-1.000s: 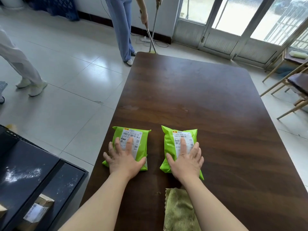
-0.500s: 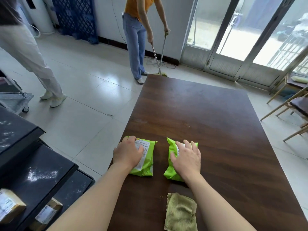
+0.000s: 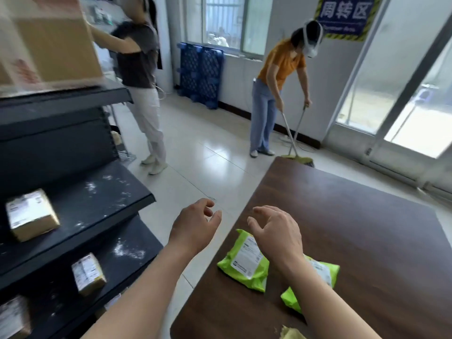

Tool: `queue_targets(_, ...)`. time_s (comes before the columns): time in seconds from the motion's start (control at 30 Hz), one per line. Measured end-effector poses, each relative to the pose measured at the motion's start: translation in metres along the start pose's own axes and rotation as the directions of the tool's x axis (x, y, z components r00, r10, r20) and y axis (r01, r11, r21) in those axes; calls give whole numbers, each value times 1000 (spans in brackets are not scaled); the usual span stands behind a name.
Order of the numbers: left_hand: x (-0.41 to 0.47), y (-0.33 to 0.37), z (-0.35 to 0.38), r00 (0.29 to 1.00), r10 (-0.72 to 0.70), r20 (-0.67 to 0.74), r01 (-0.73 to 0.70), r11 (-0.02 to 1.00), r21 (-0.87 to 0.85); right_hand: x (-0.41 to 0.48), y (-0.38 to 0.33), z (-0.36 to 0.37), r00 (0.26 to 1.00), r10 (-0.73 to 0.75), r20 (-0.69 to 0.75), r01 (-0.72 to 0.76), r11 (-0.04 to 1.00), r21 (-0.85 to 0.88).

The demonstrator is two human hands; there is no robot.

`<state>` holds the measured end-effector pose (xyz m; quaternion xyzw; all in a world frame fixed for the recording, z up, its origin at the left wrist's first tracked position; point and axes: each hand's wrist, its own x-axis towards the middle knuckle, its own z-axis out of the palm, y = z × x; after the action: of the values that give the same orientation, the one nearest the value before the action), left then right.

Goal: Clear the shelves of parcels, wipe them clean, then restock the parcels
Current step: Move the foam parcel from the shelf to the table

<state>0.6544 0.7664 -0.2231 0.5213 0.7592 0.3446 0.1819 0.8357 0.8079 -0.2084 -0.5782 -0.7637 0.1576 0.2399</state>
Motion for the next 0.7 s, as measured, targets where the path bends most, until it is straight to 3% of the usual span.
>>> queue_targets(0.23, -28, -24, -99, 981, -71, -182, 70, 998, -12, -2, -93, -1, 980, -194, 40, 192, 981, 37)
queue_targets(0.7, -136, -102, -307, 823, -170, -541, 187, 982, -25, -66, -307, 29, 844, -528, 97, 508, 844, 174)
